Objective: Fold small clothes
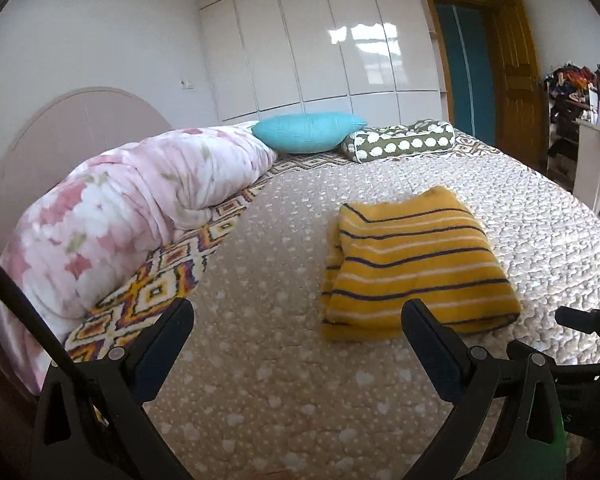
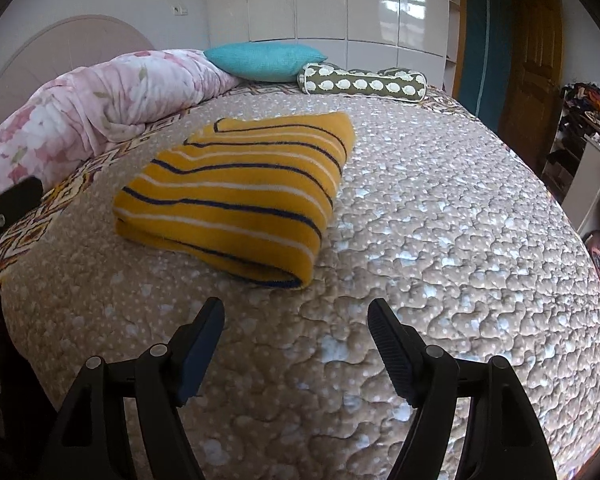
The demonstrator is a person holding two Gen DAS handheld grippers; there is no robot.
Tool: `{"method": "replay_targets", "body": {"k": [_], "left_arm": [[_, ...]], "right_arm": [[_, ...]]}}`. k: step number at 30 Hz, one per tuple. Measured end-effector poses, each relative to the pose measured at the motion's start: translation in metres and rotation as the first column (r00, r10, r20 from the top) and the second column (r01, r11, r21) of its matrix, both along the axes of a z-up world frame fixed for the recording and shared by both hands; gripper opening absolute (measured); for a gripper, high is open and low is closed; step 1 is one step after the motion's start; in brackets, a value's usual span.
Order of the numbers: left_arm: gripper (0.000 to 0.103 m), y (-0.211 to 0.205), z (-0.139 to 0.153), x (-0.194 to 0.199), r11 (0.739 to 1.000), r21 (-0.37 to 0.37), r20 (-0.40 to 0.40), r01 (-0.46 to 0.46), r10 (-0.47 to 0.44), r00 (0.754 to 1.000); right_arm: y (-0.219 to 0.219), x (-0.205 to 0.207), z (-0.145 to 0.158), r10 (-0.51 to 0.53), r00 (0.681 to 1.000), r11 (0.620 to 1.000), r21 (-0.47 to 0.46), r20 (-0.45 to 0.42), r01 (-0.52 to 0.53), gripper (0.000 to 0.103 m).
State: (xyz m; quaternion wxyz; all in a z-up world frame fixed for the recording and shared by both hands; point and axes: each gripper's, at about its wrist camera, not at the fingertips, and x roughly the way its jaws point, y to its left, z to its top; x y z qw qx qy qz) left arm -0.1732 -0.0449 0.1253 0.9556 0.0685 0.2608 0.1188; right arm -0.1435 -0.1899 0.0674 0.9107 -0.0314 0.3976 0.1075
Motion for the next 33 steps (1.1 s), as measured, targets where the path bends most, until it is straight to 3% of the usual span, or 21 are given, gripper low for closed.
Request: {"method": "replay_targets", "body": {"k": [9, 15, 23, 33], "left_arm": [[0.103, 0.000, -0.014, 0.015, 0.999, -0.044, -0.088, -0.004, 0.000, 0.996], [0.103, 0.013, -0.032, 0.036, 0.988, -0.155, -0.198, -0.028, -0.003, 0.980], [0.103, 0.023, -0.040, 0.055, 0.972, -0.231, -0.246, -0.040, -0.019, 0.969], [0.103, 0.018, -0.049, 0.070, 0.970, -0.241, -0.284, -0.032, -0.039, 0.958]], "right_arm": [[-0.004, 0.005, -0.004, -0.011, 1.000, 1.000, 0.007, -0.009, 0.011, 0.079], [0.003, 0.012, 0.001, 0.009, 1.000, 1.000, 0.003, 0.005, -0.009, 0.079], [0.013, 0.023, 0.011, 0.020, 0.999, 1.000, 0.002, 0.035, -0.021, 0.079], [0.013, 0.034, 0.010, 0.009, 0.999, 1.000, 0.009, 0.030, -0.010, 0.080]]}}
